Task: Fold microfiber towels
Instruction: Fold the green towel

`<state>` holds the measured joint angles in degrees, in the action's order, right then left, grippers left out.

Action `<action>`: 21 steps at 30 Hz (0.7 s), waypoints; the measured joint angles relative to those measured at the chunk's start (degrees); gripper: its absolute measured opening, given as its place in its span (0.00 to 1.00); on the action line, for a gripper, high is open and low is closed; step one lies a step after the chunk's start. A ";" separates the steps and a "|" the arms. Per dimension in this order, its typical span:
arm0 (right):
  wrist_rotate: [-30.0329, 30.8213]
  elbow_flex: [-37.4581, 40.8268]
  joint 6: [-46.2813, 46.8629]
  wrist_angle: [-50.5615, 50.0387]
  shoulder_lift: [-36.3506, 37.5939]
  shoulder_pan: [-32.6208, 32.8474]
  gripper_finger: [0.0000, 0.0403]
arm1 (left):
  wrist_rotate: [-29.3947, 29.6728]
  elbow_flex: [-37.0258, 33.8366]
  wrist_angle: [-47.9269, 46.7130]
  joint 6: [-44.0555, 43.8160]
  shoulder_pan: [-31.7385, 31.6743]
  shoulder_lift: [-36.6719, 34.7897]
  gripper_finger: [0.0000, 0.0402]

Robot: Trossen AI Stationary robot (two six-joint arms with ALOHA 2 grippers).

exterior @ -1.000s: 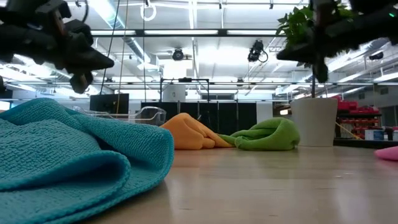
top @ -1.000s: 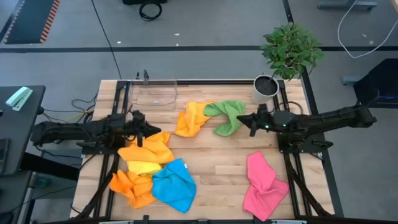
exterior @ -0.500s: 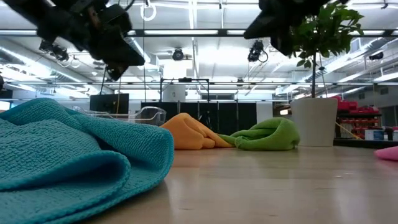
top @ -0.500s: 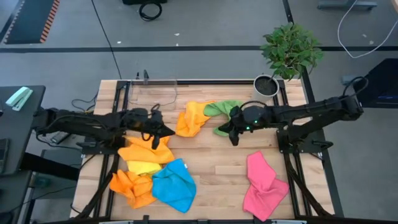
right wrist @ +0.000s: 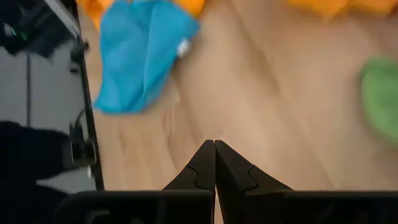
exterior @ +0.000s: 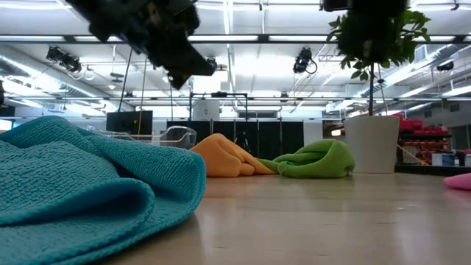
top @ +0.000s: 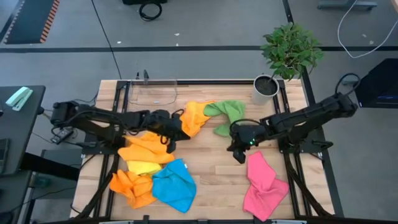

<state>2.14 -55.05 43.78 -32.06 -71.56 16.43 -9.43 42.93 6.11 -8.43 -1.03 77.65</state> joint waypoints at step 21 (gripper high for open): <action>19.20 0.17 7.42 -11.91 0.34 24.43 0.02 | 6.86 33.71 -13.35 -7.76 -0.80 36.37 0.26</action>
<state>21.34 -54.87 51.20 -43.96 -71.22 40.86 -2.57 76.65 -7.24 -16.19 -1.83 114.02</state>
